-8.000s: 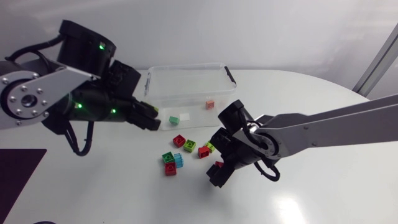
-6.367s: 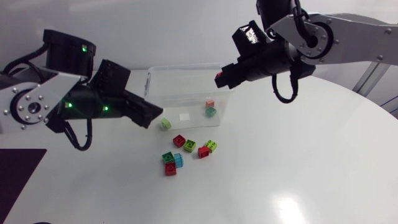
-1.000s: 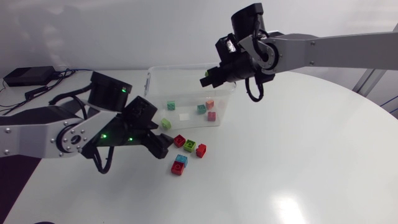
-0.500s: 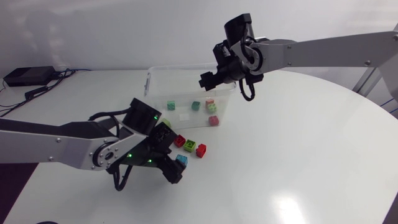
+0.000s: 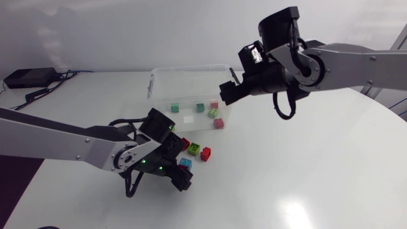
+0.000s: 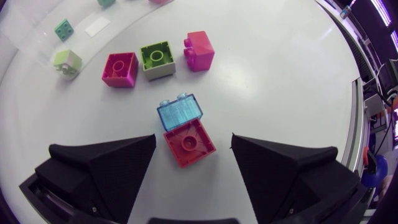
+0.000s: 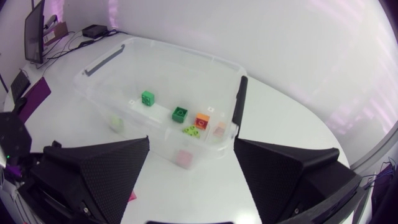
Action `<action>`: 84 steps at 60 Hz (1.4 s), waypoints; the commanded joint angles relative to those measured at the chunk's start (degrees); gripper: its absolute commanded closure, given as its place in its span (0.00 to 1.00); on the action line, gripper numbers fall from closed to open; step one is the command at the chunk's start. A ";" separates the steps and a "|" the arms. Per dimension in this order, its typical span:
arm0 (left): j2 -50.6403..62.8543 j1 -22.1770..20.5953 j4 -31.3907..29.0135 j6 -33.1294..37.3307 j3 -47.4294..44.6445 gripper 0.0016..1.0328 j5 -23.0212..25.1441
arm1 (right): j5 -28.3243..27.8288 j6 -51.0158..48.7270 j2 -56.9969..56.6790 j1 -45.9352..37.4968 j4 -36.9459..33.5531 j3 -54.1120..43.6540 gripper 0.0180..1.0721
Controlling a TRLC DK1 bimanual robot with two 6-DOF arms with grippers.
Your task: Place the duplo bricks in the container
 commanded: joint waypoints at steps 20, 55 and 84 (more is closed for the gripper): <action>5.07 -0.64 -1.10 -2.58 1.67 0.85 0.00 | -2.62 -0.90 -4.22 5.45 1.88 -18.07 0.06; -21.56 7.44 -10.77 5.95 1.15 0.86 0.00 | -6.31 -6.52 15.12 8.87 7.68 -10.86 0.06; -18.13 12.19 0.39 4.90 13.28 0.84 0.00 | -6.31 -8.37 20.04 10.19 5.66 -5.59 0.30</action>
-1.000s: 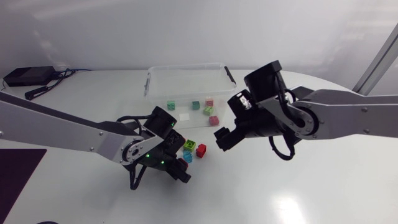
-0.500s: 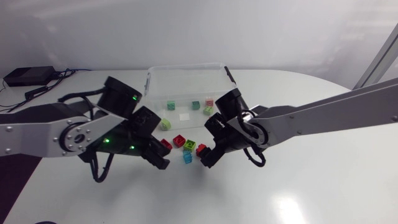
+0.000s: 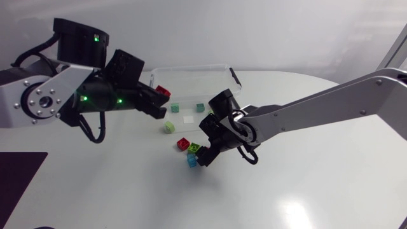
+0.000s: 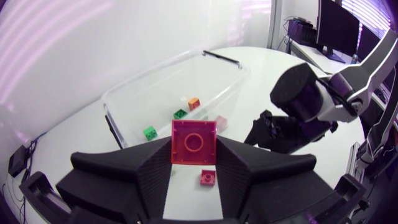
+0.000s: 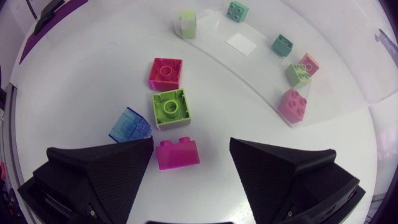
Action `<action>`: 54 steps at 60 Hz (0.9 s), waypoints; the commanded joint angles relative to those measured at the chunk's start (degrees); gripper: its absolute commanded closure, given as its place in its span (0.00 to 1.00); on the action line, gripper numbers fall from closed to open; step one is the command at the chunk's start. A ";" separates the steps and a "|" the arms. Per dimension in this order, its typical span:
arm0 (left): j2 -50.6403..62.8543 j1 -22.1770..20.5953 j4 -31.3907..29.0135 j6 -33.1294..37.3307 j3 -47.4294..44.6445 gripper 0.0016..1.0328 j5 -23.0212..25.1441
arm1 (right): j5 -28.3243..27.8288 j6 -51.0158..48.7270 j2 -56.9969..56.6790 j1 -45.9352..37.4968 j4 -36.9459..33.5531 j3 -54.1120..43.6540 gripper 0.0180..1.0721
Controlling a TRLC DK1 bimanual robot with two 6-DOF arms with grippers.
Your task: Place the duplo bricks in the container
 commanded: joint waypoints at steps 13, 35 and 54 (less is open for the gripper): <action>11.18 1.97 1.42 -2.53 10.41 0.84 -0.04 | 0.32 -1.40 2.72 1.28 -5.99 4.35 0.50; 19.71 4.34 3.53 -5.07 18.41 0.84 -0.57 | 0.93 -1.66 3.07 1.63 -9.60 4.70 0.67; 28.05 4.96 4.50 -6.48 24.65 0.31 -3.38 | 1.90 -1.66 -9.68 -0.83 -12.76 -0.48 0.68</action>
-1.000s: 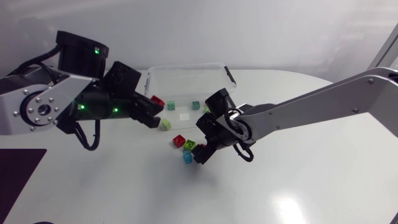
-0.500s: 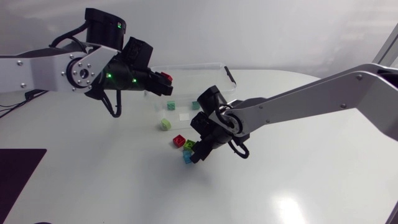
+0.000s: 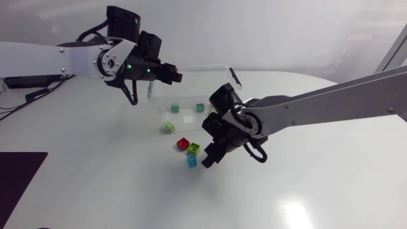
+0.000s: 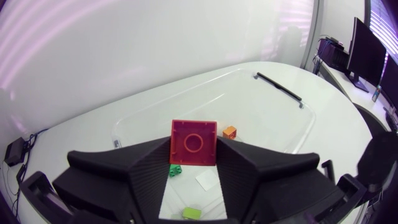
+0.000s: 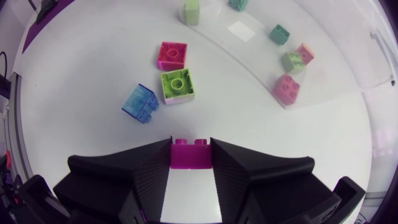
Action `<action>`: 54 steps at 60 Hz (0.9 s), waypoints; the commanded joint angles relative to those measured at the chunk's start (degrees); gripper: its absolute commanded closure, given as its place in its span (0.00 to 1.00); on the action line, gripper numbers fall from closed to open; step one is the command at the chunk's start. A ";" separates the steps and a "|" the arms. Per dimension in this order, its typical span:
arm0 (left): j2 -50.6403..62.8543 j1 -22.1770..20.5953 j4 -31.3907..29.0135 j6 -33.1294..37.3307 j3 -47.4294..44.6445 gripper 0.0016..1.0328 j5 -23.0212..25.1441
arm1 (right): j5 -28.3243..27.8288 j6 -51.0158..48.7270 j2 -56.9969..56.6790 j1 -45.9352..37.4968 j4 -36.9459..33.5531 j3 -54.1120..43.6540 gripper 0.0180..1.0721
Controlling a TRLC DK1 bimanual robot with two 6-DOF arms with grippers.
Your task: Place the duplo bricks in the container
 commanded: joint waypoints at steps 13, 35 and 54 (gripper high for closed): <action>2.06 0.48 0.01 -1.43 1.12 0.14 -0.67 | 0.72 -0.61 -13.86 -3.88 -6.19 -0.52 0.68; -17.10 -0.31 -4.12 2.35 -14.08 0.14 2.93 | 0.63 1.41 -16.84 -7.93 -11.55 12.13 0.68; -23.78 0.30 -6.93 9.73 -26.21 0.14 9.44 | 1.51 5.98 -7.44 -8.45 -10.49 25.23 0.68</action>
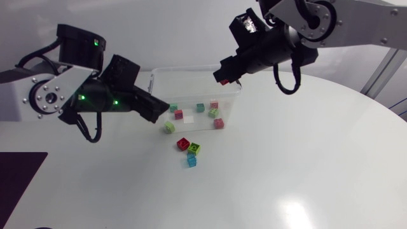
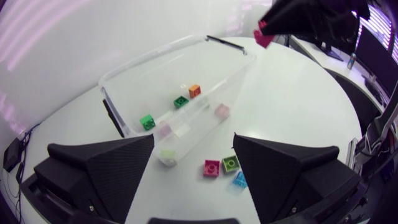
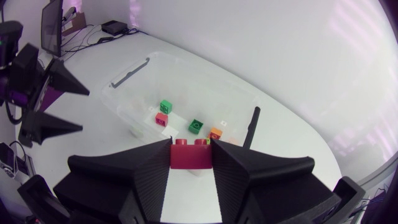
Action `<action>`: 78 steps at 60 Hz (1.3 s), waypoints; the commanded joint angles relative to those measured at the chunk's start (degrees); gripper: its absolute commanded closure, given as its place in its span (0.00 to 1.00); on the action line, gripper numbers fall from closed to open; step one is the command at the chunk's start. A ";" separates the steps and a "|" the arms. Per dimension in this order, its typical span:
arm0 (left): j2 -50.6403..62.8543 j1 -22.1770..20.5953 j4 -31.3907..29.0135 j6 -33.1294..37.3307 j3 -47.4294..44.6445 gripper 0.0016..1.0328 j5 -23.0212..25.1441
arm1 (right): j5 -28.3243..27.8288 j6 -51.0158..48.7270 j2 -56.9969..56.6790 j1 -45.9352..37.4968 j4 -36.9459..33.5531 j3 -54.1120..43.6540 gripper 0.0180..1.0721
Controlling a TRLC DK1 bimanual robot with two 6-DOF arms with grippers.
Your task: Place the duplo bricks in the container
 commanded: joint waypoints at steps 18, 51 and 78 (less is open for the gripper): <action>5.72 1.00 7.89 5.94 -10.34 0.14 2.93 | 1.45 3.83 12.87 -1.00 2.37 10.98 0.68; 21.54 -2.60 20.37 6.65 -9.72 0.14 2.84 | 3.30 5.06 24.03 -1.97 0.70 19.59 0.05; 29.01 -3.57 26.70 9.02 -8.58 0.14 2.76 | 2.86 5.67 6.37 2.25 2.37 -0.10 0.05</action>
